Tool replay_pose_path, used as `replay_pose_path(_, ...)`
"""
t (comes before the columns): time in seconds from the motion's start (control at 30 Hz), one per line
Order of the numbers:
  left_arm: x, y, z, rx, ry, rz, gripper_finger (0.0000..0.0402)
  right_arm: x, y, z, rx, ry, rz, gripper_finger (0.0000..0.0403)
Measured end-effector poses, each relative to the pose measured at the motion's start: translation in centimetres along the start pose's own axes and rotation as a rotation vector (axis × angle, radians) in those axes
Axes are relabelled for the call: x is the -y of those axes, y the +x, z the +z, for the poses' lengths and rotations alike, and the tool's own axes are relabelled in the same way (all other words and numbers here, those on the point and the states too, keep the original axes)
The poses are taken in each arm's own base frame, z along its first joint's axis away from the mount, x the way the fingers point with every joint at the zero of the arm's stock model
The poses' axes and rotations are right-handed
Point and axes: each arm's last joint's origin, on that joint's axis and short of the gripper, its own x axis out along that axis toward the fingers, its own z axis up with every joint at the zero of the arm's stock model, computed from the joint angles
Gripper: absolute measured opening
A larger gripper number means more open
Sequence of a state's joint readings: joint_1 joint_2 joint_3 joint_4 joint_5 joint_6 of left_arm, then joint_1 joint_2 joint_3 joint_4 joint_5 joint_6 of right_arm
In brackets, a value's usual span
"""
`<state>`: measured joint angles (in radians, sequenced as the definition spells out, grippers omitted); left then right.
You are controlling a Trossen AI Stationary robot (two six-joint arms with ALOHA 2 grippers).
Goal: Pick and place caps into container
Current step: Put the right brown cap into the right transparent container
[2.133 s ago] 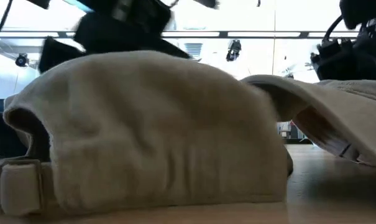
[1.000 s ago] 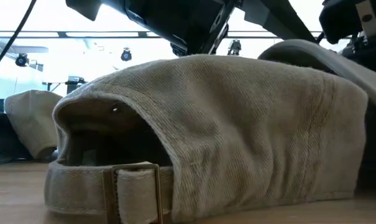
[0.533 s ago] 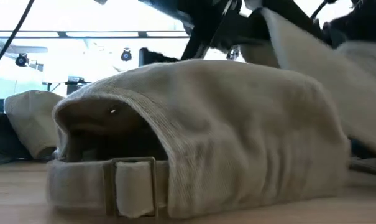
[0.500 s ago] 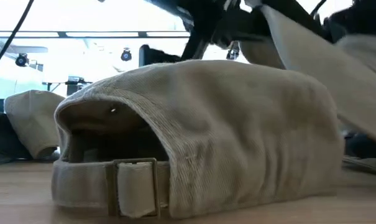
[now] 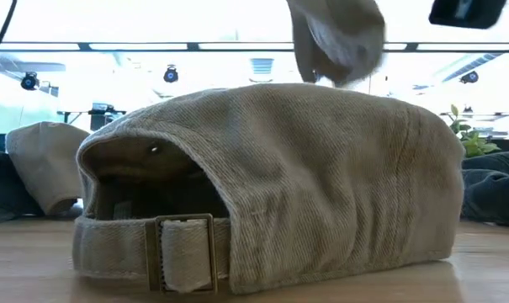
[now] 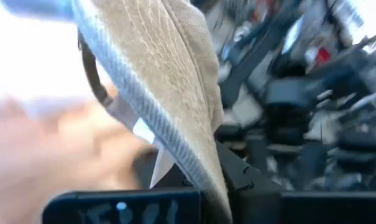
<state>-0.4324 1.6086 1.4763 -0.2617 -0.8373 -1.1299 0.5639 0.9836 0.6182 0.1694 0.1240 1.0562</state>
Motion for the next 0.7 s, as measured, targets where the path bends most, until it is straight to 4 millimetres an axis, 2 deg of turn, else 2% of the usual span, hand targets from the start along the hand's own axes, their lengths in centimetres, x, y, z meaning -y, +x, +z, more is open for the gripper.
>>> replay_pose_path(0.1,0.7,-0.7,3.4,0.116,0.043,0.011,0.0007,0.0,-1.9,0.5,0.112,-0.051,-0.09,0.0121)
replay_pose_path(0.2,0.6,0.1,6.9,0.186,0.068,0.054,0.0007,0.6,-3.2,0.8,0.185,-0.047,-0.21,0.0121)
replay_pose_path(0.27,-0.2,1.2,9.4,0.172,0.054,0.11,0.0007,1.0,-3.8,0.9,0.217,-0.032,-0.271,0.0121)
replay_pose_path(0.37,-2.1,3.7,12.5,0.09,0.013,0.189,0.0007,1.4,-4.5,0.8,0.231,-0.008,-0.322,0.0121)
replay_pose_path(0.47,-4.0,7.1,14.5,-0.058,-0.04,0.168,0.0007,1.7,-4.7,0.7,0.231,0.011,-0.353,0.0121)
replay_pose_path(0.7,-8.8,13.8,16.3,-0.203,-0.205,0.241,0.0007,2.1,-4.1,0.5,0.219,0.011,-0.382,0.0121)
